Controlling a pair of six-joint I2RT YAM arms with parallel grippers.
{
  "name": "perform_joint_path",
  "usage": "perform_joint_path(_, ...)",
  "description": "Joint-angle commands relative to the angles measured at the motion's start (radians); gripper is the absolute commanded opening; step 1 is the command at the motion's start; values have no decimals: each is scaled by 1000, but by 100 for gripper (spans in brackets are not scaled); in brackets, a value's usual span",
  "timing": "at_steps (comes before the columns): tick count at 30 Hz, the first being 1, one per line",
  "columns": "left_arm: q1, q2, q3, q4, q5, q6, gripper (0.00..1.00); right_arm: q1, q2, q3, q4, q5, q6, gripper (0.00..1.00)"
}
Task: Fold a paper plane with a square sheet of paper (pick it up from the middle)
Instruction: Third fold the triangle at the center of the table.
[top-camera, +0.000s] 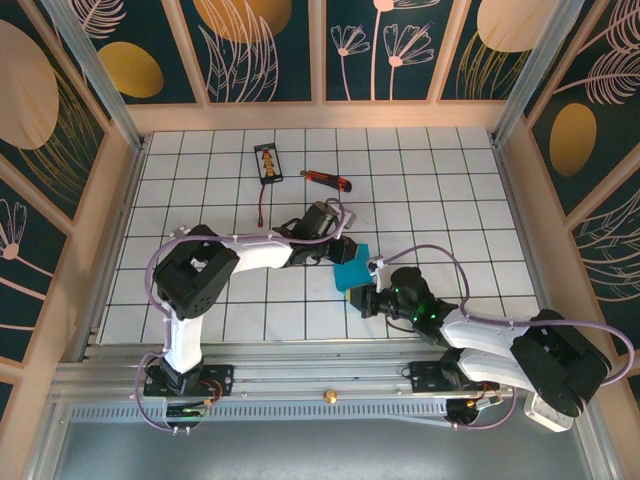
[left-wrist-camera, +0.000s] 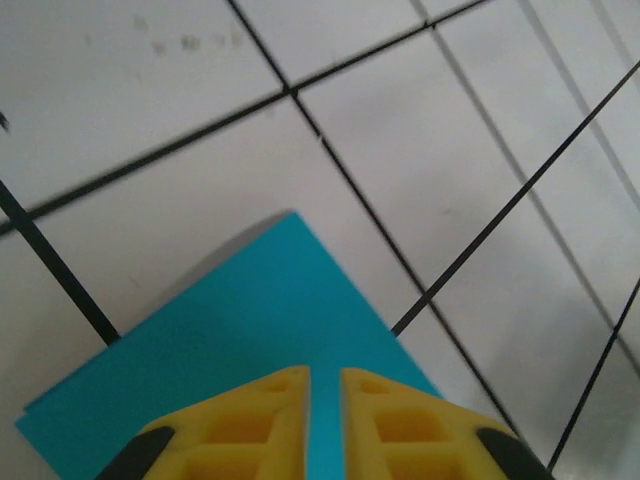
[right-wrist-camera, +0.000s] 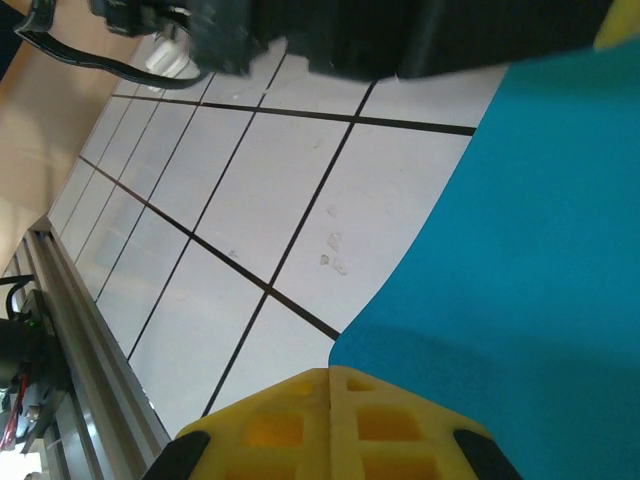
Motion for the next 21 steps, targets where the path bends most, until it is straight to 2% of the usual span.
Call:
perform_joint_path(1,1,52,66,-120,48,-26,13,9,8,-10,49,28,31,0)
perform_joint_path(13,2,144,144,-235,2,121,8,-6,18,9,33,40,70,0)
perform_joint_path(21,1,161,157,-261,-14,223,8,-79,45,27,23,-35,96,0)
